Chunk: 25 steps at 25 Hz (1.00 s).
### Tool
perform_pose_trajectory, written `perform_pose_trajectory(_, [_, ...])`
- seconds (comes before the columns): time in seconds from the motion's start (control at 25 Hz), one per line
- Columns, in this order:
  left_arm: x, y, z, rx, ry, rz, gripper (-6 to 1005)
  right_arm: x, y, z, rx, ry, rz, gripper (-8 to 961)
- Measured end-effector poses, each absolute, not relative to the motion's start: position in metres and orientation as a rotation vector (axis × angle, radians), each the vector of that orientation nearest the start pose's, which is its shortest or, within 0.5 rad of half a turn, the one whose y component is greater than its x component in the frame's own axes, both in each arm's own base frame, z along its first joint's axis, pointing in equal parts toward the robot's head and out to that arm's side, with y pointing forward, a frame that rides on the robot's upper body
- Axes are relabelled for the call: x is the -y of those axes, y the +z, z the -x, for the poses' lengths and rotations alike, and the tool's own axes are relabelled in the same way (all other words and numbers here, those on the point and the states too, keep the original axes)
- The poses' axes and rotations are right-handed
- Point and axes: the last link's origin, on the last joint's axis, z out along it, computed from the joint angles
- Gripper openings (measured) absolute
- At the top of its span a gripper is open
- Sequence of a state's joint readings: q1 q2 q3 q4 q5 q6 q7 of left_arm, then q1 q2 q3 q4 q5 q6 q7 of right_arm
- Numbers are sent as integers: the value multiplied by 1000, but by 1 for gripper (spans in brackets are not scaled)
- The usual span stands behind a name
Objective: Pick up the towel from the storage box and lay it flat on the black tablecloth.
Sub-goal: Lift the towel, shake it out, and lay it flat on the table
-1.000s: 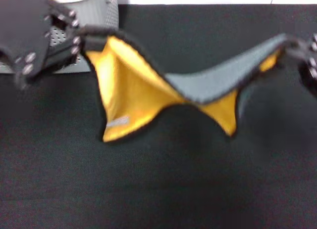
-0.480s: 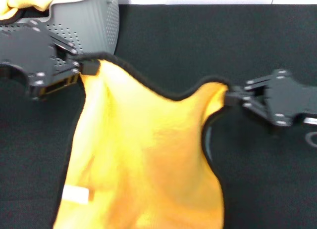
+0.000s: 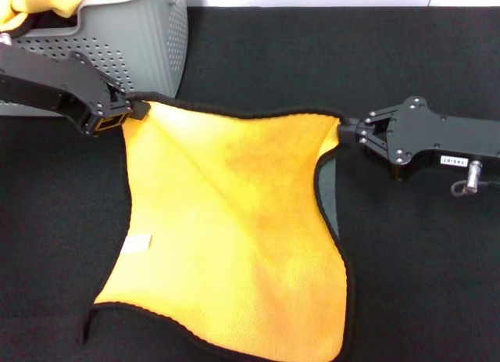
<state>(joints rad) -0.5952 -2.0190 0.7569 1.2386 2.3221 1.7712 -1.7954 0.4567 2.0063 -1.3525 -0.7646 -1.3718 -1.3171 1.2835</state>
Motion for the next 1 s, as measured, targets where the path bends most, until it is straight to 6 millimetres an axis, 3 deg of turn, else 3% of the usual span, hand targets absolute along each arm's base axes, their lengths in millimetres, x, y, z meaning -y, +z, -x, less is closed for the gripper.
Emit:
perform_pose_trajectory(0.56, [-374, 63, 221, 516, 126, 2711, 15, -370, -31, -211, -261, 608, 2748, 23])
perform_pose_trajectory(1.0, [-382, 53, 234, 548, 194, 2636, 15, -390, -26, -213, -76, 350, 2784, 25])
